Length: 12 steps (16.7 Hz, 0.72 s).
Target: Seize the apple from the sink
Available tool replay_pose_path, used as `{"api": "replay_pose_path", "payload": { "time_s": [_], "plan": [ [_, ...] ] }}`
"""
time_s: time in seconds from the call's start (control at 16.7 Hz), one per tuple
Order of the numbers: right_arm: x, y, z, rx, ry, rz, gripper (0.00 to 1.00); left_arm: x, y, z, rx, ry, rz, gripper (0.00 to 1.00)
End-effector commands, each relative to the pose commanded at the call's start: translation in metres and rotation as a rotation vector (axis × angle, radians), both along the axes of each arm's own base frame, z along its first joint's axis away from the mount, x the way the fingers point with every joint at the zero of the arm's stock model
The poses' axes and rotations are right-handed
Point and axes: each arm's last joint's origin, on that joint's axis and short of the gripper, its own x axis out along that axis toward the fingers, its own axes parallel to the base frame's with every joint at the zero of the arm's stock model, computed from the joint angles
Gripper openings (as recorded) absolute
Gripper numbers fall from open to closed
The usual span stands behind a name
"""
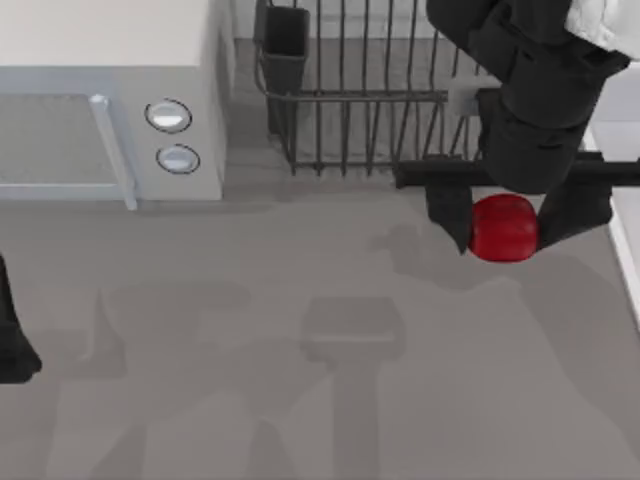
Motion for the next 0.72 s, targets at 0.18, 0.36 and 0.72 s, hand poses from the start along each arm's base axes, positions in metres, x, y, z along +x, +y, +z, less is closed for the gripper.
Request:
{"api": "replay_pose_path", "payload": {
  "time_s": [0.18, 0.36, 0.72],
  "plan": [
    [0.000, 0.000, 0.000, 0.000, 0.000, 0.000, 0.00, 0.000, 0.000, 0.000, 0.000, 0.000, 0.000, 1.00],
    [0.002, 0.000, -0.006, -0.002, 0.006, -0.004, 0.00, 0.000, 0.000, 0.000, 0.000, 0.000, 0.000, 1.00],
    [0.006, 0.003, -0.070, 0.007, -0.009, -0.001, 0.00, 0.000, 0.000, 0.000, 0.000, 0.000, 0.000, 1.00]
  ]
}}
